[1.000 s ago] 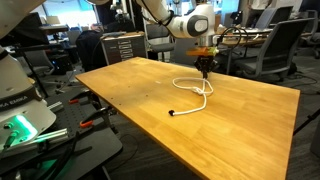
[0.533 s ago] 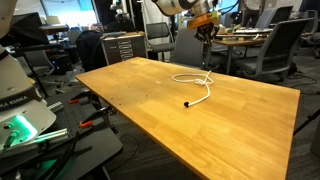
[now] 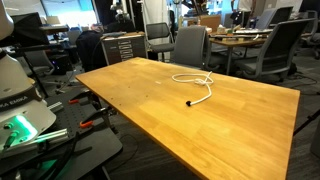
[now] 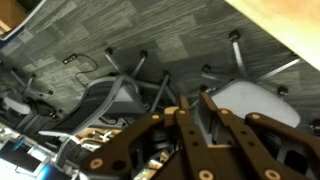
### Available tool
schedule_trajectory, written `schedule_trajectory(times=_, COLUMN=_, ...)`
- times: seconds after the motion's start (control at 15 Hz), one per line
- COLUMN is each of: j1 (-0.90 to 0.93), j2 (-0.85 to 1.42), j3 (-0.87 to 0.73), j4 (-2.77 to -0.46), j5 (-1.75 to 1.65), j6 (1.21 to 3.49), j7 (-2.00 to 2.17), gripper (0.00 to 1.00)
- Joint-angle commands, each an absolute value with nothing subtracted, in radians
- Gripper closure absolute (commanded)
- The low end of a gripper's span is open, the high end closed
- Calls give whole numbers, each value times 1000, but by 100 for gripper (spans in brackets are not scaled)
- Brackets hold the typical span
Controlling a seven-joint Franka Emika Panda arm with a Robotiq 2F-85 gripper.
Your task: Make a knot using the object on the table
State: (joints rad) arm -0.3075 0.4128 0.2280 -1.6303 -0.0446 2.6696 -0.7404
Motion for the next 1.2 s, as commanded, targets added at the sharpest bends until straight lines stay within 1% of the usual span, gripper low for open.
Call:
schedule_trajectory(times=0.0, j1=-262, j2=361, j3=173, j4=-1655, j5=-12, j6=2606, j7=-758, gripper=73)
schedule_trajectory(times=0.07, j1=-258, j2=321, j3=165, j4=-1680, j5=-13, j6=2572, j7=-758, gripper=41)
schedule_trajectory(times=0.13, j1=-235, j2=336, j3=127, j4=-1696, j5=-72, j6=2577, j7=-726, gripper=38)
schedule_trajectory(times=0.2, j1=-214, j2=361, j3=92, j4=-1697, j5=-102, j6=2562, j7=-687, gripper=37)
schedule_trajectory(times=0.33, j1=-182, j2=398, j3=30, j4=-1699, j5=-155, j6=2461, j7=-637, gripper=23)
schedule_trajectory(times=0.4, j1=-181, j2=407, j3=16, j4=-1702, j5=-168, j6=2404, j7=-646, gripper=14)
schedule_trajectory(times=0.53, j1=-181, j2=395, j3=-9, j4=-1721, j5=-206, j6=2288, j7=-691, gripper=1)
schedule_trajectory(times=0.8, j1=-198, j2=300, j3=-6, j4=-1762, j5=-205, j6=2045, j7=-824, gripper=0)
schedule_trajectory(times=0.87, j1=-193, j2=277, j3=-9, j4=-1776, j5=-193, j6=2050, j7=-809, gripper=0)
schedule_trajectory(times=0.93, j1=-184, j2=363, j3=-23, j4=-1718, j5=-208, j6=2083, j7=-776, gripper=0)
schedule_trajectory(times=1.13, j1=-180, j2=307, j3=-24, j4=-1744, j5=-205, j6=2054, j7=-788, gripper=0)
